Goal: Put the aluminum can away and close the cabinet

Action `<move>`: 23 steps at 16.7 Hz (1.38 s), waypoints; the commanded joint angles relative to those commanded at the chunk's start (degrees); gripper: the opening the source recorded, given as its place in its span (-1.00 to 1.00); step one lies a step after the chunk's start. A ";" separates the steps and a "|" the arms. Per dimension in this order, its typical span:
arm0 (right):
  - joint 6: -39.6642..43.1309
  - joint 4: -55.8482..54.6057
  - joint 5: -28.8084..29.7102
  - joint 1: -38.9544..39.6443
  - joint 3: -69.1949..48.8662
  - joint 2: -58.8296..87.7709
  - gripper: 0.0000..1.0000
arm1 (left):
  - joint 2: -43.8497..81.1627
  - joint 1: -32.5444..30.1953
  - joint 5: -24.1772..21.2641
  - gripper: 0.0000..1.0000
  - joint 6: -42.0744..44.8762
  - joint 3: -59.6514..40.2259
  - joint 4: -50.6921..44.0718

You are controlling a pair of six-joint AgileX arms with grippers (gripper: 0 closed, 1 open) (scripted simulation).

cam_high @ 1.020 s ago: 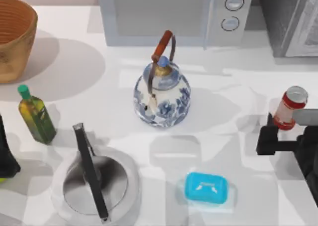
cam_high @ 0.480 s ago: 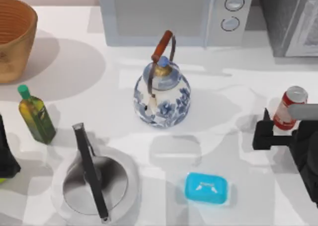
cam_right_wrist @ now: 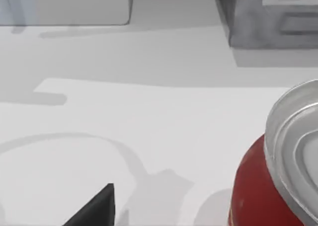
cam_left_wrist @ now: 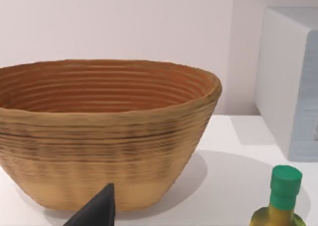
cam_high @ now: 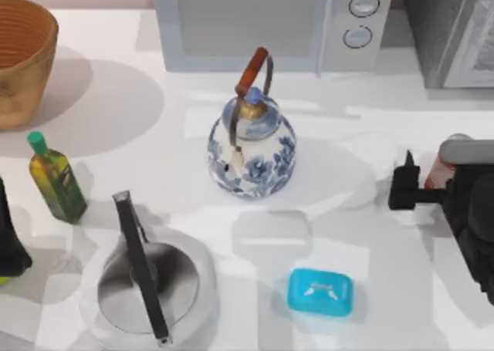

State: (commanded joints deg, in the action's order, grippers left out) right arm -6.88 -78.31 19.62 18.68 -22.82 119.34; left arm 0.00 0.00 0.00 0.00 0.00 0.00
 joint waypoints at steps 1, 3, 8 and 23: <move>0.13 -0.27 -0.38 -0.41 -0.47 0.65 1.00 | 0.00 0.00 0.00 1.00 0.00 0.00 0.00; 0.20 -0.44 -0.60 -0.61 -0.73 1.01 1.00 | 0.00 0.00 0.00 1.00 0.00 0.00 0.00; 0.20 -0.44 -0.60 -0.61 -0.73 1.01 0.70 | 0.00 0.00 0.00 1.00 0.00 0.00 0.00; 0.20 -0.44 -0.60 -0.61 -0.73 1.01 -1.00 | 0.00 0.00 0.00 1.00 0.00 0.00 0.00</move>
State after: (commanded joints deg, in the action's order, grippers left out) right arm -6.69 -78.75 19.02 18.07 -23.55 120.34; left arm 0.00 0.00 0.00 0.00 0.00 0.00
